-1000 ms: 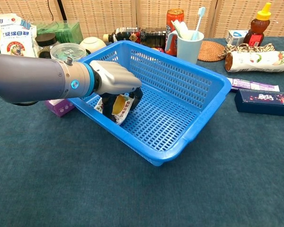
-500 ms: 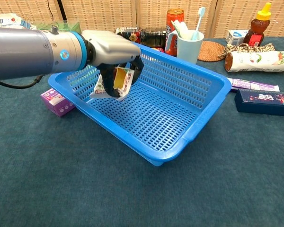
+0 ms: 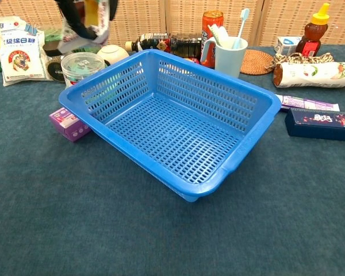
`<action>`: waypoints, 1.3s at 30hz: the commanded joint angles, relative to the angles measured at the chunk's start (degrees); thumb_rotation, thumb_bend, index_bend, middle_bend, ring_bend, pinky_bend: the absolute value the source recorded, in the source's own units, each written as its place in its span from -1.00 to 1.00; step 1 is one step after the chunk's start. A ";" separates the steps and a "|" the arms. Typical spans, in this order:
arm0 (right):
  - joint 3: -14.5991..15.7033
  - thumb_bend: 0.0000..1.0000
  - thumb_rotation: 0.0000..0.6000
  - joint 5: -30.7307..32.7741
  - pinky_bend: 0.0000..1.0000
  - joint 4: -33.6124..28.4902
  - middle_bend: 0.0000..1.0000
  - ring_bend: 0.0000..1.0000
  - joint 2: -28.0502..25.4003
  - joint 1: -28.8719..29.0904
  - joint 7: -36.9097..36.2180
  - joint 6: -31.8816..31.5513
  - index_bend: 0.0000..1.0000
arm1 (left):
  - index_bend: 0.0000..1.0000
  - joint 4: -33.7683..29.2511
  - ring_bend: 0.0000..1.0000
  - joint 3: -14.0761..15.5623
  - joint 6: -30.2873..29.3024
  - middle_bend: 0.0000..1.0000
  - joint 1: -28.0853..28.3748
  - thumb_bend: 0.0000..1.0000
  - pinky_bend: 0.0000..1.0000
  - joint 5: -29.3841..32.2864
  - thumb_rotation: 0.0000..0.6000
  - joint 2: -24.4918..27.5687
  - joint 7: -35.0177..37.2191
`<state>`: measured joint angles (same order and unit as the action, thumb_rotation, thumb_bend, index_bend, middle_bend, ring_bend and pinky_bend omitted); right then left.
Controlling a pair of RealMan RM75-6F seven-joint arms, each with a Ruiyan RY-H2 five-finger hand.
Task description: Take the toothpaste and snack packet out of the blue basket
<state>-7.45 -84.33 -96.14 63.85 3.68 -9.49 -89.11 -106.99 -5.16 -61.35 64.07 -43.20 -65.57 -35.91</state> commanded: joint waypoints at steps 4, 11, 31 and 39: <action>0.05 -1.00 1.00 -0.29 -0.92 -0.33 -1.00 -1.00 0.08 0.00 0.49 -0.07 -0.98 | -0.05 -1.10 -0.10 5.01 0.07 -0.09 -9.85 -0.34 -0.16 -6.65 1.00 5.87 10.10; 0.68 -1.00 1.00 -1.11 -0.92 -1.16 -1.00 -1.00 0.31 0.16 1.87 0.46 -0.98 | -0.01 5.83 -0.20 10.41 2.80 -0.16 -18.22 -0.34 -0.16 -14.53 1.00 2.17 19.06; 0.70 -1.00 1.00 -1.04 -0.92 -0.93 -1.00 -1.00 -0.12 0.24 0.78 1.01 -0.98 | -1.00 7.06 -1.00 10.96 -2.61 -1.00 -28.74 -0.52 -1.00 -26.64 1.00 -0.68 23.80; 0.85 -1.00 1.00 -1.70 -0.93 -0.85 -1.00 -1.00 -0.35 0.04 1.11 0.47 -0.99 | -1.00 2.37 -1.00 11.52 -12.88 -1.00 -36.07 -0.55 -1.00 -27.54 1.00 4.66 19.88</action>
<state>-6.63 -85.96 -97.07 63.53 3.73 -8.45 -88.60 -102.73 5.85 -70.21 31.33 -70.29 -63.02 -14.37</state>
